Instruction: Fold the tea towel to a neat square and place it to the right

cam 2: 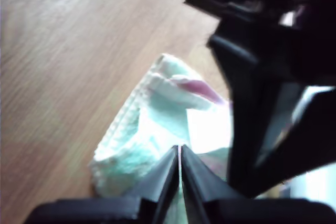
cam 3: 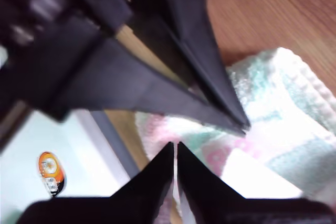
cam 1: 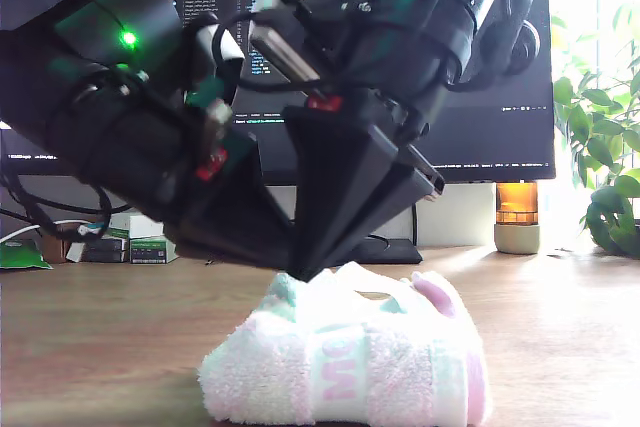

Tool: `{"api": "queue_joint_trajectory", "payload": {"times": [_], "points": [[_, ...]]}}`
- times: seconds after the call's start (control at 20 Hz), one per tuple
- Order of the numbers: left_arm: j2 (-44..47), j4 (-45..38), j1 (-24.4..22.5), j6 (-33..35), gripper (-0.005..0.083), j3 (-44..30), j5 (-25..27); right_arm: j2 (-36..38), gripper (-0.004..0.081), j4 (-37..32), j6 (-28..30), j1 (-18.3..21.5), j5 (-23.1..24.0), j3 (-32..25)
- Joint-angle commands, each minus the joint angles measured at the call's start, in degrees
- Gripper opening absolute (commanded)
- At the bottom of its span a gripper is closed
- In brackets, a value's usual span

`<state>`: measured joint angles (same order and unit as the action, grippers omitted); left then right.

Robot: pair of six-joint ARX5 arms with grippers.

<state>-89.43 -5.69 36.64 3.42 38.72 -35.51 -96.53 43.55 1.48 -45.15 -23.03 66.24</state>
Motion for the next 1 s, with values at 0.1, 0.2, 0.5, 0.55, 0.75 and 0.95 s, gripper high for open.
{"api": "queue_joint_trajectory", "payload": {"times": [0.1,0.2,0.5,0.55,0.75,0.95], "points": [[-5.86,-0.04,-0.15,-0.42,-0.0020,-0.98,1.64,-0.28,-0.0012,0.00,-0.96,-0.59,4.28,0.20],[-6.29,-0.87,-0.13,-0.42,-0.0020,-0.98,2.49,-0.28,-0.0012,0.61,-1.53,-0.72,5.88,0.20],[-6.29,-1.81,-0.13,-0.28,-0.0020,-0.98,2.54,-0.28,-0.0012,4.11,-1.49,-0.83,13.29,0.20],[-6.29,-1.90,-0.13,-0.31,-0.0020,-0.98,2.54,-0.28,-0.0012,4.33,-1.46,-0.81,14.43,0.20],[-6.29,-1.90,-0.13,-0.24,-0.0020,-0.98,2.56,-0.26,-0.0012,2.69,-1.70,-0.81,10.75,0.68],[-6.29,-2.14,-0.13,-0.17,-0.0020,-0.98,2.56,-0.26,-0.0012,7.56,-0.96,-0.81,2.56,3.58]]}}
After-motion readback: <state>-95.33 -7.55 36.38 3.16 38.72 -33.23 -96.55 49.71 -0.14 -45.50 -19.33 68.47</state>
